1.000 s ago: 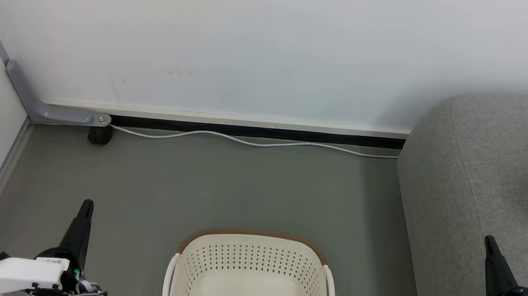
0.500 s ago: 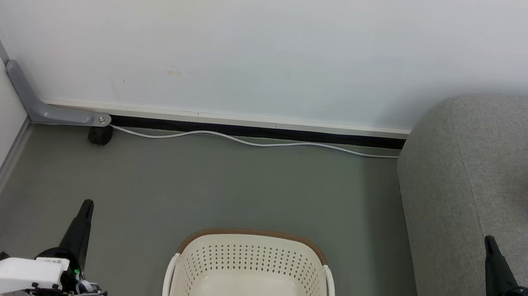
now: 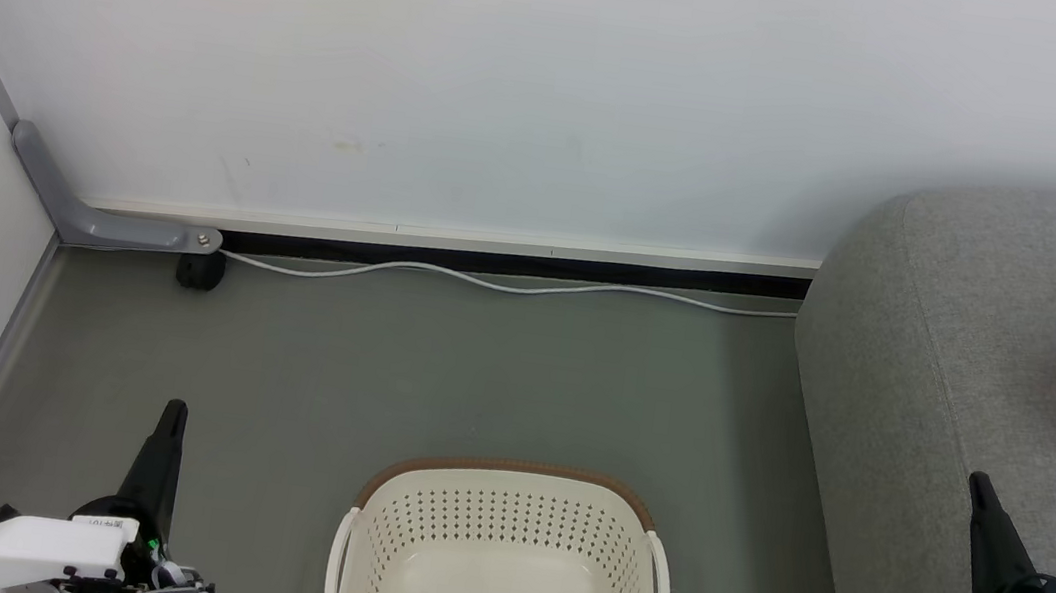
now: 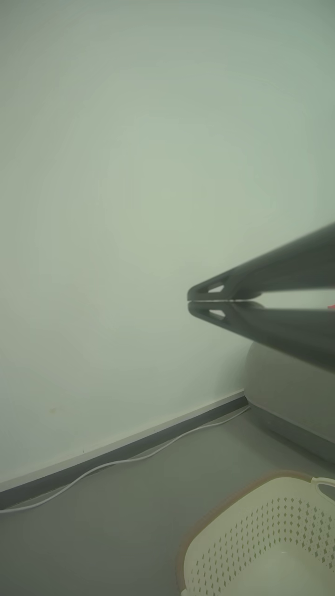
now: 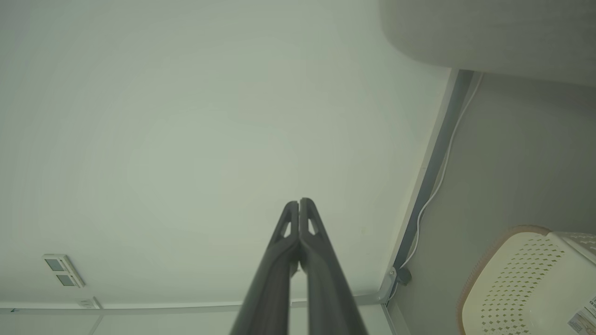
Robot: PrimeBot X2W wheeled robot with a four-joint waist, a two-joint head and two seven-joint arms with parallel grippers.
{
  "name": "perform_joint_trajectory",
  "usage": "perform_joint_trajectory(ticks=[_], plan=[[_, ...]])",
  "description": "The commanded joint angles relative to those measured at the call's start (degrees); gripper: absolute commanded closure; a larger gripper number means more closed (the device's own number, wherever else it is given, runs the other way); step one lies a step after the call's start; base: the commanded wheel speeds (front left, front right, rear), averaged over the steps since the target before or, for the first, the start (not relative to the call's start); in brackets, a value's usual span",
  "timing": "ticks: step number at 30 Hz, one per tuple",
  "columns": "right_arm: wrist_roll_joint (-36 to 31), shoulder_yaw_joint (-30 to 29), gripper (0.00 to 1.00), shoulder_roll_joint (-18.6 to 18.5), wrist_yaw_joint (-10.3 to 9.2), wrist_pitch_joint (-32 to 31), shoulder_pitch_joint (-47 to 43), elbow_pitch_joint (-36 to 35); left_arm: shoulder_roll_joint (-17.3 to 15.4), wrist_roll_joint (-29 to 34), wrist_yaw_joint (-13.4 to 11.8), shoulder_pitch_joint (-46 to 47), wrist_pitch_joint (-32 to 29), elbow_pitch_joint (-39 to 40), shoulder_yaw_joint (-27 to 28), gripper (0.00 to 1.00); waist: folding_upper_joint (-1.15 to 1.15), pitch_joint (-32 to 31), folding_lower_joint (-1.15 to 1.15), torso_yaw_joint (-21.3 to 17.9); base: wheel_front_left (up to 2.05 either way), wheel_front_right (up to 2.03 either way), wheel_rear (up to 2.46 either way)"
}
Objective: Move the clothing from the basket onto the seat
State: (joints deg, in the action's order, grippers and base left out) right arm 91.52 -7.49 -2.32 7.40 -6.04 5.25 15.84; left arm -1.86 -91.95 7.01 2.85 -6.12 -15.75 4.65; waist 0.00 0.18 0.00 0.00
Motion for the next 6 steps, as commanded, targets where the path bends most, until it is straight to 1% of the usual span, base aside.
perform_joint_trajectory(ticks=[1, 6], plan=[[0.65, 0.97, 1.0, -0.55, 0.09, -0.45, 0.93, -1.81, -1.01, -0.22, 0.47, 3.34, -0.36, 1.7, 1.86, 1.0, 0.0, 0.0, 0.0, 0.0, 0.0, 0.0, 0.0], [0.65, 0.97, 1.0, -0.55, 0.09, -0.45, 0.93, -1.81, -1.01, -0.22, 0.47, 3.34, -0.36, 1.7, 1.86, 1.0, 0.0, 0.0, 0.0, 0.0, 0.0, 0.0, 0.0]])
